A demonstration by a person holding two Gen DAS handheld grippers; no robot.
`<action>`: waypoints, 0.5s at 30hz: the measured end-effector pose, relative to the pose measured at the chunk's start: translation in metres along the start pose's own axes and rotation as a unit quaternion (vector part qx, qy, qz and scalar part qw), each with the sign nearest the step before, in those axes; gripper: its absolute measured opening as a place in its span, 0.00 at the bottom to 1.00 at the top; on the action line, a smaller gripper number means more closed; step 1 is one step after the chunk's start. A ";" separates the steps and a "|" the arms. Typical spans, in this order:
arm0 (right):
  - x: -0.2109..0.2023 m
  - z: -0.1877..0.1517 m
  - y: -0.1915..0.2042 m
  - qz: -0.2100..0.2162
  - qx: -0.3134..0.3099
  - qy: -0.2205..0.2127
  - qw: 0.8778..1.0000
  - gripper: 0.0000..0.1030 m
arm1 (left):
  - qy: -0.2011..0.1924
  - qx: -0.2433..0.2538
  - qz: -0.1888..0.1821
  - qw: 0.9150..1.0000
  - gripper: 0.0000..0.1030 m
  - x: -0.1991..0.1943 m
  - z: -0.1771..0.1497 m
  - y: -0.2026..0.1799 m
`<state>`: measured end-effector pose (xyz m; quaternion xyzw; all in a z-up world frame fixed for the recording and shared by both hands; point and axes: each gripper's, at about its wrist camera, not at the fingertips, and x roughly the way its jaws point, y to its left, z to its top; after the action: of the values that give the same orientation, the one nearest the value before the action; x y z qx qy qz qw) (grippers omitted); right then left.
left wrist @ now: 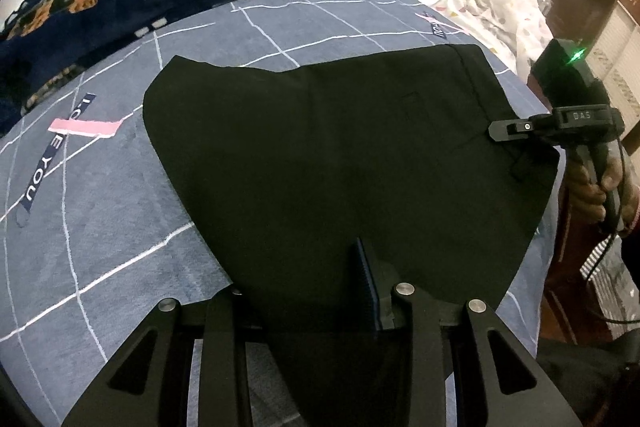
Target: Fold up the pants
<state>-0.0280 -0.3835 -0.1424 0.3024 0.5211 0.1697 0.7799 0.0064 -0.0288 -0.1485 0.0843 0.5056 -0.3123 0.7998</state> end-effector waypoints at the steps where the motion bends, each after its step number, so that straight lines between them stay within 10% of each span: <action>1: 0.000 0.000 0.001 0.001 0.002 -0.003 1.000 0.29 | -0.002 0.000 0.002 1.000 0.30 -0.001 0.000 0.000; 15: -0.005 -0.011 0.020 0.035 0.027 -0.038 0.998 0.20 | -0.029 -0.008 0.016 0.999 0.16 -0.027 0.000 0.003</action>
<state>-0.0389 -0.3675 -0.1290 0.3476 0.4847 0.1718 0.7841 0.0005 -0.0154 -0.1256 0.0769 0.4831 -0.2980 0.8197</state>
